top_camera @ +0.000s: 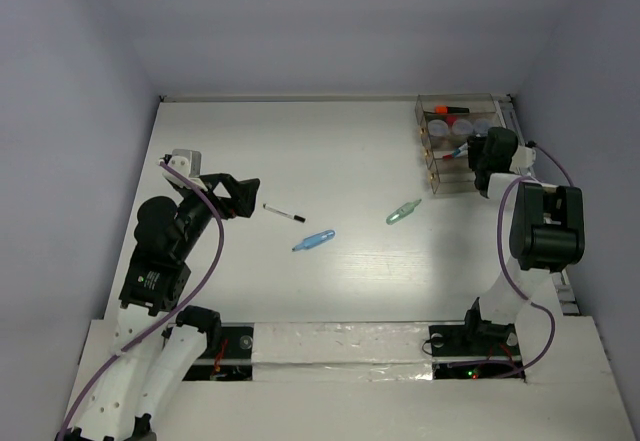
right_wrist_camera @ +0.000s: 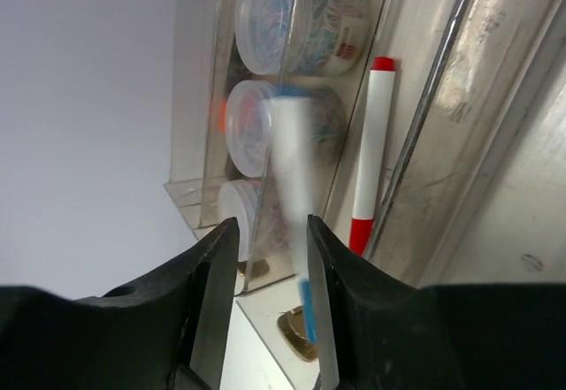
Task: Sort the stationery into containers
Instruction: Place the pen in the storage box.
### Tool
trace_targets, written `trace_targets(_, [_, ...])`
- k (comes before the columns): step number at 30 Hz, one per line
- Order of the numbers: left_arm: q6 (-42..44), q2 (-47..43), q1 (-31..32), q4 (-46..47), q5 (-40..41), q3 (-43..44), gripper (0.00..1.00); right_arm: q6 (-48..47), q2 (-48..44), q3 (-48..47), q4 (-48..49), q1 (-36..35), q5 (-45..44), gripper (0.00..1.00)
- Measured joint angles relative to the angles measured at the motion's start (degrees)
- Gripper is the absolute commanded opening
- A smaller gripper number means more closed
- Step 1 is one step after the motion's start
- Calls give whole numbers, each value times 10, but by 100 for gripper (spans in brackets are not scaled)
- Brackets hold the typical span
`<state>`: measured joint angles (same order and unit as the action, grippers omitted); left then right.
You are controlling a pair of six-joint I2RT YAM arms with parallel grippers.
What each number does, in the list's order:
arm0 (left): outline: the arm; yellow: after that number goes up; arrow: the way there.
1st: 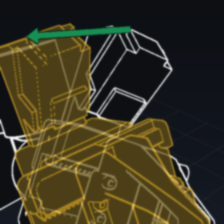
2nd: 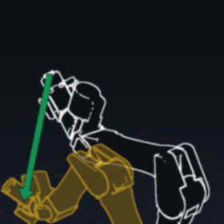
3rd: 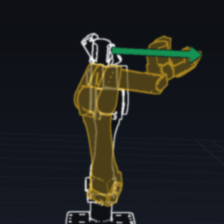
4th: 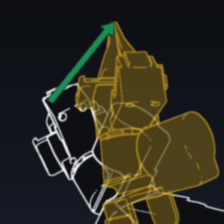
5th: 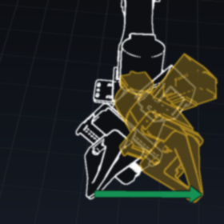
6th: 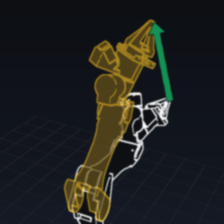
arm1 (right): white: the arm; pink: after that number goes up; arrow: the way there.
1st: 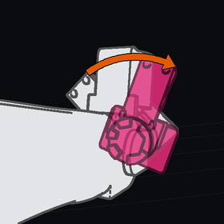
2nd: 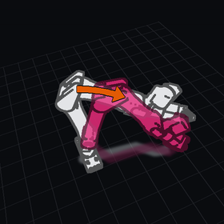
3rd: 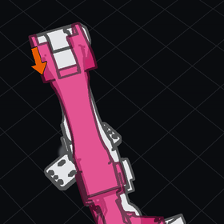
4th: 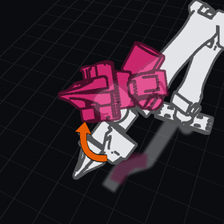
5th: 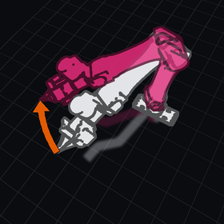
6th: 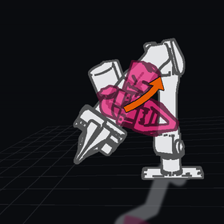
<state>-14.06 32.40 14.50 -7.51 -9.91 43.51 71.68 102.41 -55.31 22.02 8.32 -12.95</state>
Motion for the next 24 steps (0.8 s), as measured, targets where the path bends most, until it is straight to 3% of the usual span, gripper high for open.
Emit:
trace_targets(9, [0,0,0,0,0,0,99,-1,-13,17,17,0,16,45])
trace_targets(10, [0,0,0,0,0,0,99,-4,-18,20,19,0,19,42])
trace_targets(12, [0,0,0,0,0,0,99,-21,-31,23,28,0,42,19])
trace_targets(15, [0,0,0,0,0,0,99,-64,-43,20,59,-5,120,7])
trace_targets(19, [0,0,0,0,1,0,99,-171,-44,-27,54,-54,254,11])
trace_targets(22, [0,-1,0,0,8,0,99,-283,-43,-91,17,-149,331,20])
trace_targets(24, [0,-7,-2,0,15,0,99,-348,-42,-125,-9,-212,365,40])
